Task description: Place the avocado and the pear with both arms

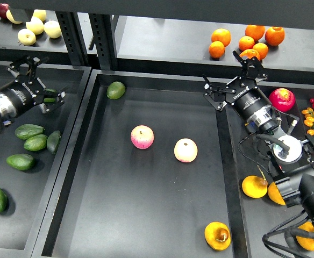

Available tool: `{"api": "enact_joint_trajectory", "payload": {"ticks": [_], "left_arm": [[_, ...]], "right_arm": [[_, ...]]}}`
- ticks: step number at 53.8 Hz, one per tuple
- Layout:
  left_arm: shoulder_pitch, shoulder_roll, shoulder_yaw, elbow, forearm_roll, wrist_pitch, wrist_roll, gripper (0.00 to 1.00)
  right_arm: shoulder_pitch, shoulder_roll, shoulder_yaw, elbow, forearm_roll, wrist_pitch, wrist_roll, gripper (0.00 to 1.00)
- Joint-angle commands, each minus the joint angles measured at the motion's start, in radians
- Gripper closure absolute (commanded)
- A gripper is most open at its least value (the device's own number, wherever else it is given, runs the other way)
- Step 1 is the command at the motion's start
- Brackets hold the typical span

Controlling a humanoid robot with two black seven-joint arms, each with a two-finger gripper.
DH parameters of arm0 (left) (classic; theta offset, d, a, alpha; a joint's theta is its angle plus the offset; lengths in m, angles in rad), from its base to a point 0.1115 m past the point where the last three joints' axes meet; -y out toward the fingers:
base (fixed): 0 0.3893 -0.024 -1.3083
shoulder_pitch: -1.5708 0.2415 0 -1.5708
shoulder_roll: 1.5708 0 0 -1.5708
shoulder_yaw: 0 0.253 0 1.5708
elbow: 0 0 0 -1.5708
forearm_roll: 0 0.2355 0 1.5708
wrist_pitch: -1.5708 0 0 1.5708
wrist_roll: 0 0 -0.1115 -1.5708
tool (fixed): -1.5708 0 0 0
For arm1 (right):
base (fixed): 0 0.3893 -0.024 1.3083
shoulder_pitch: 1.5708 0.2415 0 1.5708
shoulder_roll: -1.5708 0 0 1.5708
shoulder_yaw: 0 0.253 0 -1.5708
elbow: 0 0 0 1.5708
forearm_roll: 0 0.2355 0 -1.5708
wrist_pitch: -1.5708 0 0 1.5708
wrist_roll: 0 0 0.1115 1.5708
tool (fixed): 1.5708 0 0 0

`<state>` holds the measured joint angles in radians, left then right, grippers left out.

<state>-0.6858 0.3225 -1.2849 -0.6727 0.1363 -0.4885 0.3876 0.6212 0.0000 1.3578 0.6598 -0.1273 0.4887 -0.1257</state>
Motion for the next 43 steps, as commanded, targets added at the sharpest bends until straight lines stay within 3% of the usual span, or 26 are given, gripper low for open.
{"api": "enact_joint_trajectory", "payload": {"ticks": [1, 15, 22, 37, 43], "left_arm": [[0.015, -0.085, -0.079, -0.034, 0.000, 0.000, -0.029, 0.04], [0.022, -0.255, -0.180, -0.064, 0.000, 0.000, -0.033, 0.04], [0.022, -0.322, -0.197, -0.062, 0.000, 0.000, -0.058, 0.04], [0.023, -0.322, -0.263, -0.062, -0.001, 0.000, -0.067, 0.03], [0.034, -0.322, -0.271, -0.062, -0.001, 0.000, -0.102, 0.03]], "right_arm": [[0.000, 0.000, 0.001, 0.000, 0.000, 0.000, 0.000, 0.00], [0.000, 0.000, 0.004, 0.000, 0.000, 0.000, 0.000, 0.00], [0.000, 0.000, 0.004, 0.000, 0.000, 0.000, -0.002, 0.00], [0.000, 0.000, 0.004, -0.002, 0.000, 0.000, -0.002, 0.00], [0.000, 0.000, 0.006, -0.002, 0.000, 0.000, -0.002, 0.00]]}}
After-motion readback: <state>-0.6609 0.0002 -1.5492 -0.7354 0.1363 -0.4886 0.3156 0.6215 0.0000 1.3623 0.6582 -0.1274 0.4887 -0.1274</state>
